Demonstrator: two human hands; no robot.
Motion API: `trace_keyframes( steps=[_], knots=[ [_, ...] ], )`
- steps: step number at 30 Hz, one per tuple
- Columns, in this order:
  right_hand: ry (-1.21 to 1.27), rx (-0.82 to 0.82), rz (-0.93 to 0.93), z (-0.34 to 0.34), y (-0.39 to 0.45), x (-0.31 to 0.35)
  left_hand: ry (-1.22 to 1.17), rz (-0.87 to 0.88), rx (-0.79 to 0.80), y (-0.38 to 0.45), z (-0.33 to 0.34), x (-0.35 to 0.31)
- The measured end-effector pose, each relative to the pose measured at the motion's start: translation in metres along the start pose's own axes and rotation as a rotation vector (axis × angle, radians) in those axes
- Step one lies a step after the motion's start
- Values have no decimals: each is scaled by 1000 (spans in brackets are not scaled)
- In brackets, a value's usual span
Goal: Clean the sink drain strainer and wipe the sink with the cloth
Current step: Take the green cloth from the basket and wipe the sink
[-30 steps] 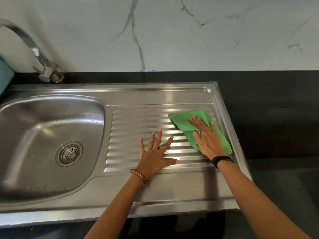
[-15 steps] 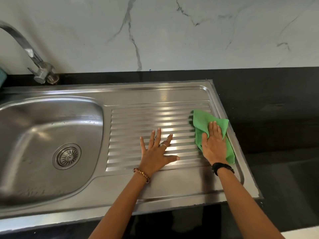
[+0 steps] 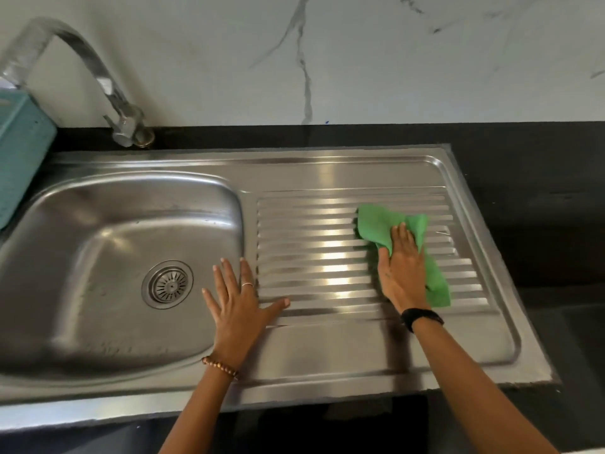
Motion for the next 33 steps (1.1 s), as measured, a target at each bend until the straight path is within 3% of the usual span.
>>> trace_keyframes(
  steps=[9,19,23,26,33],
  knots=[
    [84,6,-211,12,-31,110,-362,-68,129,-12,6,28],
    [64,104,-715,31,-52,214,-335,-30,79,-13,3,24],
    [27,135,-847,32,-60,200,-128,48,-104,-25,1,8],
    [51,112,-768,27,-53,160,-57,129,-160,-39,14,-23],
    [6,64,-456,-2,-20,1,0,276,104,-54,94,-113]
  ],
)
Point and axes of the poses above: each hand's wrist, its own y-axis towards the middle knuckle, its own z-axis out of the palm, x = y × z, the point moved 8 cm from there along y, towards the middle knuckle, and after that the axes turned 14 degrees about -y, right-handed, at the moved point
